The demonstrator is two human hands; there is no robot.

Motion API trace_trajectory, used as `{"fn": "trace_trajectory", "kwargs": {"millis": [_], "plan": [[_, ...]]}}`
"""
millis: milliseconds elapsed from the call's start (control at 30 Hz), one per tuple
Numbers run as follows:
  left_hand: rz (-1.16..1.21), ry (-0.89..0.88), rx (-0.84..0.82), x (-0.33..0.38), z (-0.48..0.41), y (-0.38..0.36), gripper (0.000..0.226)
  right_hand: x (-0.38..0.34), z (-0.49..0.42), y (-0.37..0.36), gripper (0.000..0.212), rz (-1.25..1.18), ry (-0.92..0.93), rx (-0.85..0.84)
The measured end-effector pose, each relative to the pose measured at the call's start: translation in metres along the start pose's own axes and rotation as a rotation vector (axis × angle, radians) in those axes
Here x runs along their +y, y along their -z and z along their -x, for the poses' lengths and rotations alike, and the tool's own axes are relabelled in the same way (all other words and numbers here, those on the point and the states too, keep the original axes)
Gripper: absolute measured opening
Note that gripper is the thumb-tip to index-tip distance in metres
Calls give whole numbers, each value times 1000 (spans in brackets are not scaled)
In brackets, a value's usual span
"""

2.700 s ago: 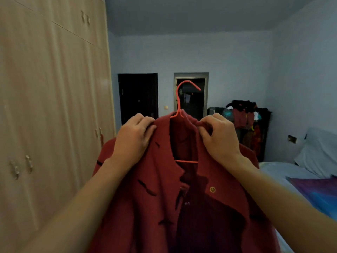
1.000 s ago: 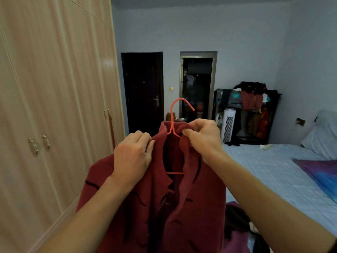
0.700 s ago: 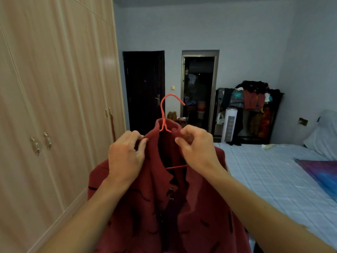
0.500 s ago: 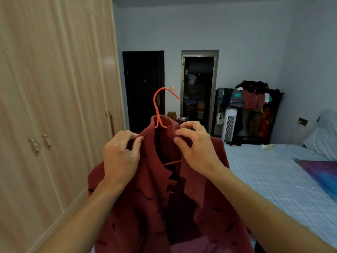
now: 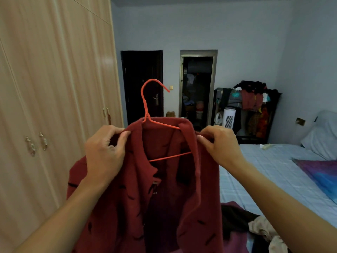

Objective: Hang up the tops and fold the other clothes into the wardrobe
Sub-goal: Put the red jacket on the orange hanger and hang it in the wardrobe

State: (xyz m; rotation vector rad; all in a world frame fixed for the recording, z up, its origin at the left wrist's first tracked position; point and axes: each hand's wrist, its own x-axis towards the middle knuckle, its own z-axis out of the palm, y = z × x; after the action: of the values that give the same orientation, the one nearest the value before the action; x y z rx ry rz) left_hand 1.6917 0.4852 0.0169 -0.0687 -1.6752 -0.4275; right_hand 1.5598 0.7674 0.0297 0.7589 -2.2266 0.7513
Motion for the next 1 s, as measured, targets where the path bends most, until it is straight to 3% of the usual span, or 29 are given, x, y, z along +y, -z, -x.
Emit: {"fn": "trace_trajectory", "kwargs": {"millis": [100,200,267,367,500,633,833,1000], "plan": [[3,36,-2,-6,1,2,5,6,5,-4,31,-105,-126,-42],[-12,65,-24,-12,4,3,6,9,9,-6,17,-204,-122,-153],[-33,93,-37,-16,7,5,8,10,9,-3,4,-202,-132,-244],[-65,123,-23,-20,10,8,8,17,9,5,22,-195,-209,-392],[-105,101,-25,-22,12,11,6,23,7,13,12,-112,-292,-455],[-111,36,-51,-23,12,14,7,29,7,19,14,-82,-301,-354],[-180,-107,-109,-22,14,16,16,32,0,32,21,-128,-347,-54],[-213,-167,-135,-9,20,9,14,13,5,31,25,-209,-282,26]]}}
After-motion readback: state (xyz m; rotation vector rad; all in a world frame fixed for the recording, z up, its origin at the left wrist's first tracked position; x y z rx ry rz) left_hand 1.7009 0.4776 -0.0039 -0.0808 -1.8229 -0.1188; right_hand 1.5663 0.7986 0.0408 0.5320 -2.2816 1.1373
